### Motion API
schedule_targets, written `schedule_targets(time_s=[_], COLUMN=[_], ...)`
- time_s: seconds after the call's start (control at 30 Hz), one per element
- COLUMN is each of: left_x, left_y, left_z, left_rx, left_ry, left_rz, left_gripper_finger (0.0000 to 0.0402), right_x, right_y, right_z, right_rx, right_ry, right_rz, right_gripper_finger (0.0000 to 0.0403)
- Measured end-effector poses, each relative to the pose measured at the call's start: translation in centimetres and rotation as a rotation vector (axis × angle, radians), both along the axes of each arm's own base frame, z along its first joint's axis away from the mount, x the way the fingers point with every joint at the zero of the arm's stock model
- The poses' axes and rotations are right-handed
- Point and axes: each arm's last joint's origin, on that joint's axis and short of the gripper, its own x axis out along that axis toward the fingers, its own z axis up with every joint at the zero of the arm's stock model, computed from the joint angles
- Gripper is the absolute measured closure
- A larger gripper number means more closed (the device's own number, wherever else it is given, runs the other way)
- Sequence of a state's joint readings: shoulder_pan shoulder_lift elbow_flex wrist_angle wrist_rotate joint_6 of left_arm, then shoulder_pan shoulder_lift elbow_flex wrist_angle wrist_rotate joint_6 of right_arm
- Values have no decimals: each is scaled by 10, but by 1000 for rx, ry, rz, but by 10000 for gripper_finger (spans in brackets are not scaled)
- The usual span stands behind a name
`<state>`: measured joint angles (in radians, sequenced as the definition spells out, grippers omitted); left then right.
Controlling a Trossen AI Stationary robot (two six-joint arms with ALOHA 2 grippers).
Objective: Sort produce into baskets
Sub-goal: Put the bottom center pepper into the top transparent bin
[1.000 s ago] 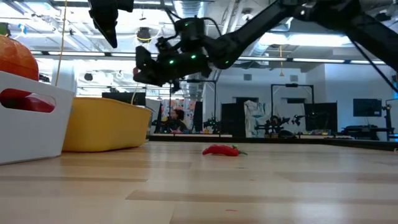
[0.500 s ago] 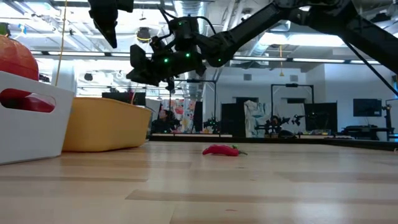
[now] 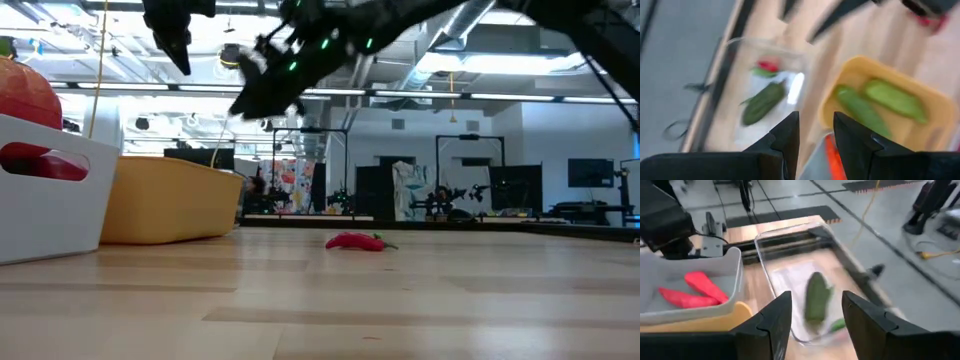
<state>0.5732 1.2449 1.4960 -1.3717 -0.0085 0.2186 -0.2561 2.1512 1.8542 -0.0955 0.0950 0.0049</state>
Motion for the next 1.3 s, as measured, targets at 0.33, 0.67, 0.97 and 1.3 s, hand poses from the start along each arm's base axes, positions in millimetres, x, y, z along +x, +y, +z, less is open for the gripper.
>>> schedule_targets(time_s=[0.33,0.67,0.97,1.3], left_x=[18,56,89,103], left_y=[-10,-29,-69,-110], left_z=[1,-39,-93,-110], left_rx=[-41,-11,15,76], left_ry=[-138,-242,-413,-627], left_rz=[-123,-252,-406,-384], left_gripper_finger=[250,205,220,223], right_x=[-96,-182,-230,-236], right_y=[20,59,91,105], right_z=[107,126,68,28], right_rx=[-109,-20,94,134], right_ry=[209,282,313,320], right_rz=[-4,10,-48,-32], right_gripper_finger=[206,207,207,207])
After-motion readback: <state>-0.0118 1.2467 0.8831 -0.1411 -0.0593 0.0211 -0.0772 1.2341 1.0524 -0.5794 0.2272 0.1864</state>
